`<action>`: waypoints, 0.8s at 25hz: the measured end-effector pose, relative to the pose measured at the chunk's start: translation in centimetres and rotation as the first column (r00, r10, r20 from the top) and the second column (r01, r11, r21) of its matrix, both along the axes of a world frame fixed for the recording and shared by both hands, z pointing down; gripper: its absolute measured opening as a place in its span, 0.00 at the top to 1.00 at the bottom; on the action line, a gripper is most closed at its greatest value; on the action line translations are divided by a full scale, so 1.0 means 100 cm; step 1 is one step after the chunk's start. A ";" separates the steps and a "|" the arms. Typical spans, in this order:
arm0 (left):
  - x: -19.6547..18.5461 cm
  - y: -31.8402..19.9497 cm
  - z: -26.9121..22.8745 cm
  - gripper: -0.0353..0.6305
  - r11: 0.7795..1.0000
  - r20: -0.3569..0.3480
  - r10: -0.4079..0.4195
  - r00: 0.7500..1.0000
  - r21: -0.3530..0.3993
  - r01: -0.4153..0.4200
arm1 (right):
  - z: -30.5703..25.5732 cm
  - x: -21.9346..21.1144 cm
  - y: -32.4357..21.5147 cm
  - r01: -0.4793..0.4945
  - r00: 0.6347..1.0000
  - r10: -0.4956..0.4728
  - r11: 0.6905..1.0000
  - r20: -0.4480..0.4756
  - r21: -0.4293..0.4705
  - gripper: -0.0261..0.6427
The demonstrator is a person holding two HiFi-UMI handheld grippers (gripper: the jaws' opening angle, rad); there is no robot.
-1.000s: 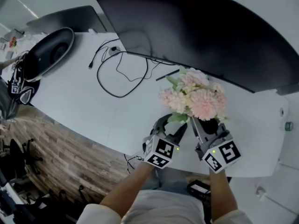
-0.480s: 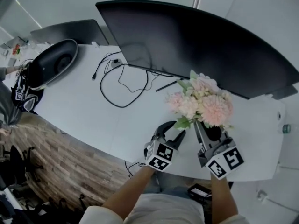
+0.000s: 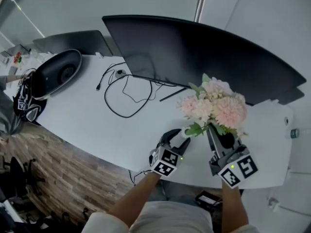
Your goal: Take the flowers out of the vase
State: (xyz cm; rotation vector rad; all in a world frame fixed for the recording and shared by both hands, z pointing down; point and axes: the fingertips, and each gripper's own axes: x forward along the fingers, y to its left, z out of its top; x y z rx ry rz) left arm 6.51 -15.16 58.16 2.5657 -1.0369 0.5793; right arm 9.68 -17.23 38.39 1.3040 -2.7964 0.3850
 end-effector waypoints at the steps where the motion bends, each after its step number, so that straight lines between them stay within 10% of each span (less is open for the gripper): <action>1: 0.000 0.000 0.001 0.64 1.000 0.002 0.001 1.000 -0.001 -0.001 | -0.001 0.002 0.000 -0.003 1.000 0.003 1.000 -0.005 0.002 0.87; 20: -0.005 0.001 -0.006 0.64 1.000 0.022 0.027 0.999 -0.014 -0.027 | 0.011 0.035 0.030 -0.060 0.998 0.060 0.997 -0.006 -0.045 0.89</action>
